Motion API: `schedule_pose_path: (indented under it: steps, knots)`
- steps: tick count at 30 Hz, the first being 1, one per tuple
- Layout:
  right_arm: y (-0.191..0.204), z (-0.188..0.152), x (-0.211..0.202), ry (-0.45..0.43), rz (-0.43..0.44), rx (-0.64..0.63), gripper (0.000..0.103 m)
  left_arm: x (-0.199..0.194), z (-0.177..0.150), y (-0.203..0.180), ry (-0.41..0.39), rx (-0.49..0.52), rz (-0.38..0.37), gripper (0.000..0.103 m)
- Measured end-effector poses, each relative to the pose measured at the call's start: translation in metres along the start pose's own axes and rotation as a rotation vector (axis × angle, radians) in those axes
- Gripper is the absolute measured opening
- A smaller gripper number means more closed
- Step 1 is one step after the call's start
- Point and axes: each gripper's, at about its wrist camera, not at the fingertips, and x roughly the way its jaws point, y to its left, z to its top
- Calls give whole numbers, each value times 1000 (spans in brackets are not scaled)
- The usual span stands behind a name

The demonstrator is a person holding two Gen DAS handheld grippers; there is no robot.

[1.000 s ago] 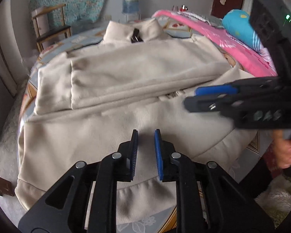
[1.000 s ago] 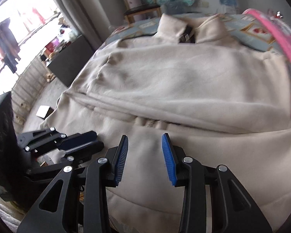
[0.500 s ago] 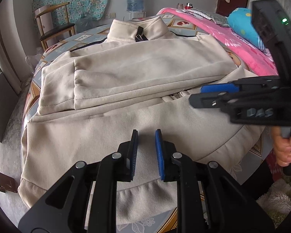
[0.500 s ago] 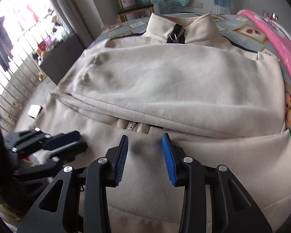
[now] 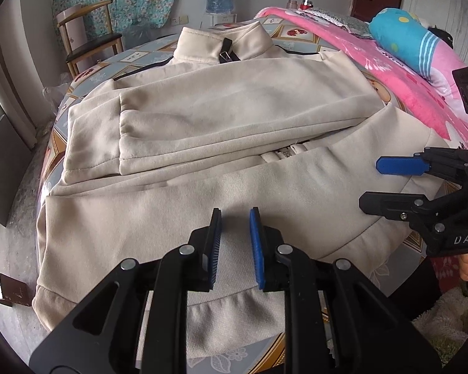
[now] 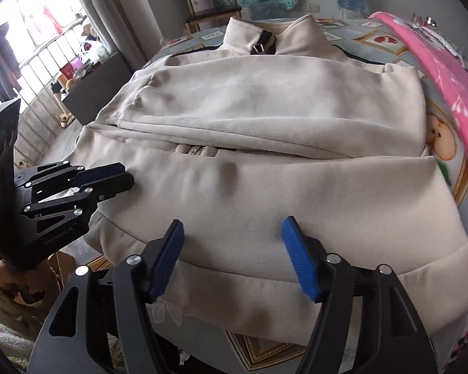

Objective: Fold large clothes

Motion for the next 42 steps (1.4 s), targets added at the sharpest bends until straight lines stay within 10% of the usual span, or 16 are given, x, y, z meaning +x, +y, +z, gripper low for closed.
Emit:
schedule_pose_path:
  steps: [6, 23, 42]
  knots:
    - [-1, 4, -10, -15, 5, 19, 70, -15, 3, -1, -11, 3, -4, 22]
    - [-5, 11, -13, -32, 29, 57, 78, -11, 1, 1, 54, 24, 103, 75]
    - [-7, 18, -8, -12, 25, 94, 78, -7, 8, 8, 60, 22, 138, 80]
